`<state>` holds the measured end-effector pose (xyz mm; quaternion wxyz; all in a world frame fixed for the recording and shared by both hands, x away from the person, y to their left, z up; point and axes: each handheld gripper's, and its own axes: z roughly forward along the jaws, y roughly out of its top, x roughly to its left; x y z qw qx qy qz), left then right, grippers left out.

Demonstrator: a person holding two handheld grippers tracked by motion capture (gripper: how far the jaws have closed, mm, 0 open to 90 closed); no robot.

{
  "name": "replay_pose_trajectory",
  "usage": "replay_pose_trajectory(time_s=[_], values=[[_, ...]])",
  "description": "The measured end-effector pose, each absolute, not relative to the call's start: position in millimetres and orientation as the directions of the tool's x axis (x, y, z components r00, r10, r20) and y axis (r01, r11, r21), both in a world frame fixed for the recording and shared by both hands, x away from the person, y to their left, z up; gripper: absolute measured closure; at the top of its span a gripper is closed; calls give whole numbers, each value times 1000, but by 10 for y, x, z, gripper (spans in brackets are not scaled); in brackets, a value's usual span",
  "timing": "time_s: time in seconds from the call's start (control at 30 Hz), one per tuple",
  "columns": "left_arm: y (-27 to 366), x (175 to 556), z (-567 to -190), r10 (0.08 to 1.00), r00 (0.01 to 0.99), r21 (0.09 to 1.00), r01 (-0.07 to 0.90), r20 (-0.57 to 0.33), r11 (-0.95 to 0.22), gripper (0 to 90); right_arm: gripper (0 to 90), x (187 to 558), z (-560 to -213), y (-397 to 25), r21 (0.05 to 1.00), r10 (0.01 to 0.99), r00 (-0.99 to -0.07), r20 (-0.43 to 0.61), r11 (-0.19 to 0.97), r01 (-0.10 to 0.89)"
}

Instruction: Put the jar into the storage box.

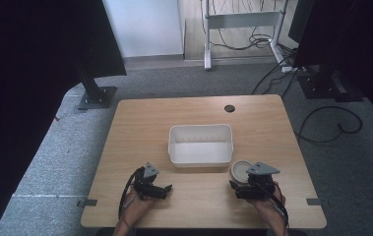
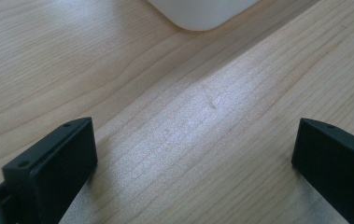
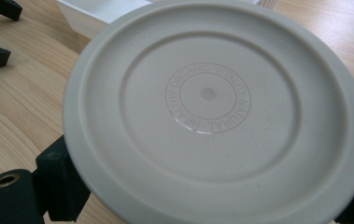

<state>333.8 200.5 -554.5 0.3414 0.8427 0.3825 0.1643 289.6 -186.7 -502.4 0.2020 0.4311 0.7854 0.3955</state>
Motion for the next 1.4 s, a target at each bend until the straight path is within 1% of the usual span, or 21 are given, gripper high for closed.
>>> replay_pose_trajectory(time_s=[0.33,1.03,1.4], values=[[2006,3338,-5545,757,654,701,532,16,-474,0,93,2962,-4960,-1717,806,821,-571,21,324,495],[2006,3338,-5545,757,654,701,532,16,-475,0,94,3128,-4877,-1493,811,801,-598,24,335,481],[2005,3338,-5545,757,653,701,533,16,-475,0,94,3247,-4809,-1354,813,789,-615,0,359,459]])
